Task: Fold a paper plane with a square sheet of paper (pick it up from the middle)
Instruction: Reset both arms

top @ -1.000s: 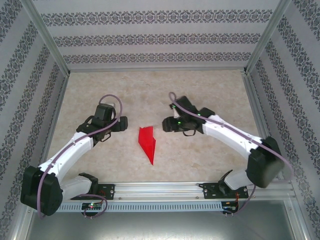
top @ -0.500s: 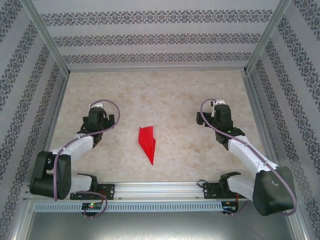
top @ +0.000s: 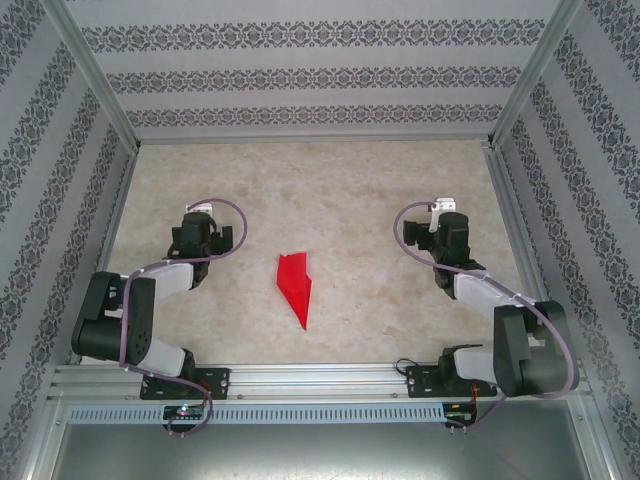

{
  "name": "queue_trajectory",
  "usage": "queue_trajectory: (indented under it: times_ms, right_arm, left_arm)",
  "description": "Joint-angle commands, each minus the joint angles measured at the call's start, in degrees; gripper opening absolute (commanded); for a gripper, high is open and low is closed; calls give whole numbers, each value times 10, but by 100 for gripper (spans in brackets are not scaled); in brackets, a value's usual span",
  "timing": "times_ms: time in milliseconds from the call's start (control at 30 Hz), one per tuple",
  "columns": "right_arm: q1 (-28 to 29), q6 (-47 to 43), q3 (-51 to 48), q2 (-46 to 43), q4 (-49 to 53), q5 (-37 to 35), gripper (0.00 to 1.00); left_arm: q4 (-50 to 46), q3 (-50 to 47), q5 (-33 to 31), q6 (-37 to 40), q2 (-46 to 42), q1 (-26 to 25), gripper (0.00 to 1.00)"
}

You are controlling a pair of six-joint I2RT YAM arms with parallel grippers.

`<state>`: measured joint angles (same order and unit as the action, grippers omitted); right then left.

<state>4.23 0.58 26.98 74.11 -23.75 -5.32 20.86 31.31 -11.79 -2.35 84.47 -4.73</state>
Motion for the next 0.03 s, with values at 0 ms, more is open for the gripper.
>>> queue_trajectory:
  times_ms: [0]
  right_arm:
    - [-6, -13, -3, 6, -52, 27, 98]
  left_arm:
    - [32, 11, 16, 15, -2, 8, 100]
